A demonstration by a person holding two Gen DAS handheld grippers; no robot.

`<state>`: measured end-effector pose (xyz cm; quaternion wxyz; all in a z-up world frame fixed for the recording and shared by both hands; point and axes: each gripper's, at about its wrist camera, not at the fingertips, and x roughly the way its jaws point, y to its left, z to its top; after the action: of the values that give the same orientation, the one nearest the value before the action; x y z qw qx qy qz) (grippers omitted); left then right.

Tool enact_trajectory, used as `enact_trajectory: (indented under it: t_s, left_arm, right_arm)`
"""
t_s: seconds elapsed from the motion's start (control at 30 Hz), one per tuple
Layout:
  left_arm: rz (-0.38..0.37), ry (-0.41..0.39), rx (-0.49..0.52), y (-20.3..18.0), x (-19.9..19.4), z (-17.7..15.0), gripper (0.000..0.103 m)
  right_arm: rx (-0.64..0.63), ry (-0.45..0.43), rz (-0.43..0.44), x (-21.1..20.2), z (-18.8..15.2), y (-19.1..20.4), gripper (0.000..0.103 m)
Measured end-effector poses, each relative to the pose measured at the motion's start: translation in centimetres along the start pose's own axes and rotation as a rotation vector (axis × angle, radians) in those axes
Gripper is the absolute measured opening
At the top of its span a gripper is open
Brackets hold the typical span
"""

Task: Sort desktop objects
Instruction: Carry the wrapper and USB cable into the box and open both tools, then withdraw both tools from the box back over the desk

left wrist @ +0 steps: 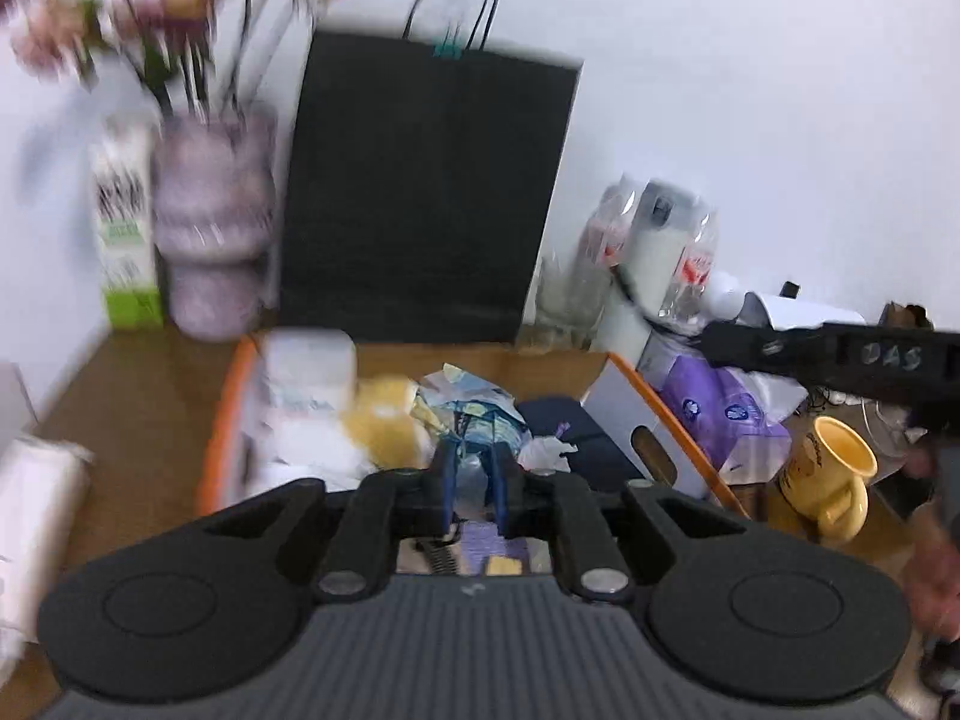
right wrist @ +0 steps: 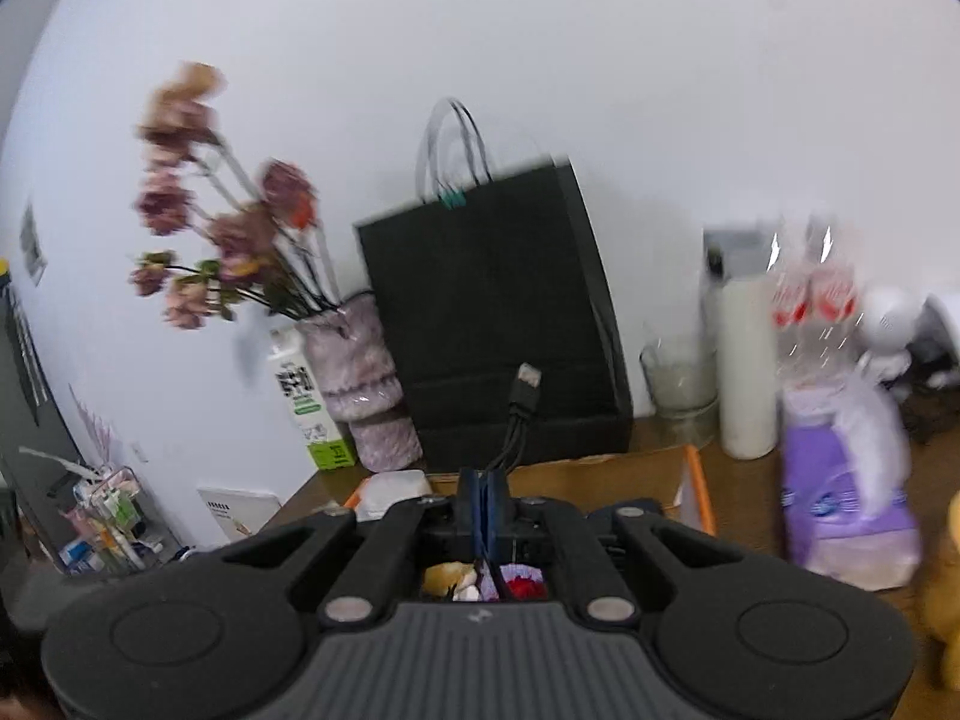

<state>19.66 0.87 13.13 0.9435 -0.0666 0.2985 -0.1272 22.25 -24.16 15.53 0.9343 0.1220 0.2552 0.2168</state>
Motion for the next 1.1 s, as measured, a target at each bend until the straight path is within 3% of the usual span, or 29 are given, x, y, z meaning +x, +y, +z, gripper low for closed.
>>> enact_trajectory:
  t_s: [0.1, 0.17, 0.23, 0.27, 0.4, 0.53, 0.6, 0.67, 0.8, 0.97, 1.1]
  left_arm:
    - [0.021, 0.025, -0.035, 0.6, 4.4, 0.2, 0.023]
    - [0.062, 0.026, -0.002, 0.8, 6.5, 0.4, 0.029]
    - [0.09, 0.023, 0.035, 0.9, 7.7, 0.4, 0.056]
    - [0.09, 0.023, 0.051, 1.0, 8.0, 0.4, 0.077]
    - [0.081, -0.007, 0.066, 1.3, 7.4, 0.5, 0.08]
    - [0.119, 0.016, 0.027, 1.3, 6.3, 0.6, 0.086]
    - [0.13, 0.01, 0.036, 1.0, 4.9, 0.4, 0.094]
    - [0.177, -0.015, 0.044, 0.7, 3.3, -0.1, 0.101]
    - [0.247, -0.017, 0.055, 0.4, 0.4, -1.9, 0.103]
    - [0.246, 0.003, 0.018, 0.3, -3.1, -5.5, 0.103]
    - [0.204, 0.028, -0.011, -0.3, -6.6, -9.5, 0.103]
  right_arm:
    - [0.003, 0.113, -0.055, 6.1, -0.1, -1.9, 0.002]
    - [-0.004, 0.177, -0.102, 9.2, -0.6, -3.0, 0.01]
    - [-0.026, 0.206, -0.17, 11.2, -1.2, -3.7, 0.017]
    - [-0.042, 0.209, -0.191, 11.7, -1.4, -3.8, 0.021]
    - [-0.082, 0.178, -0.211, 11.0, -1.8, -3.4, 0.054]
    - [-0.113, 0.183, -0.247, 10.1, -1.6, -2.4, 0.072]
    - [-0.112, 0.172, -0.258, 9.1, -1.7, -1.9, 0.083]
    - [-0.107, 0.158, -0.26, 7.7, -2.2, -1.3, 0.086]
    - [-0.14, 0.144, -0.267, 4.2, -4.6, 0.3, 0.088]
    - [-0.188, 0.111, -0.282, -0.8, -9.0, 2.3, 0.089]
    - [-0.148, 0.109, -0.244, -4.8, -12.6, 3.0, 0.093]
